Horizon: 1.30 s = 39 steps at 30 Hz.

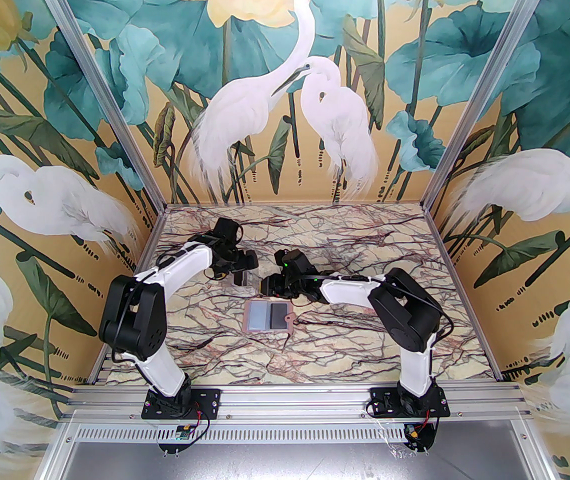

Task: Put the credit cards into the card holder

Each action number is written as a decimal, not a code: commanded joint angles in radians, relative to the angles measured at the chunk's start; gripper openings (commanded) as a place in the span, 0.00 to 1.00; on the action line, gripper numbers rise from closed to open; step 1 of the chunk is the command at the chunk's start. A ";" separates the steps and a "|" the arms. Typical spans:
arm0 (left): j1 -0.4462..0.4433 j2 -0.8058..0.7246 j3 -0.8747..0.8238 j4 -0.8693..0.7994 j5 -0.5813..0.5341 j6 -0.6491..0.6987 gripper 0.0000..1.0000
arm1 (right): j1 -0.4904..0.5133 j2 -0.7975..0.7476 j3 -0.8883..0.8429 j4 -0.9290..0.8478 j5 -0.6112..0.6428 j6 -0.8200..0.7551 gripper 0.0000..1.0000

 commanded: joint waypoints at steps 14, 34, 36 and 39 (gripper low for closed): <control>0.009 0.032 0.077 -0.175 -0.119 0.089 0.85 | 0.026 -0.170 -0.275 0.163 -0.032 -0.100 0.40; -0.010 0.124 0.119 -0.201 -0.195 0.095 0.84 | 0.068 -0.137 -0.264 0.113 -0.025 -0.119 0.38; -0.011 0.128 0.117 -0.199 -0.201 0.094 0.83 | 0.067 -0.134 -0.262 0.109 -0.024 -0.120 0.38; -0.011 0.135 0.117 -0.192 -0.197 0.090 0.82 | 0.069 -0.128 -0.256 0.105 -0.024 -0.119 0.38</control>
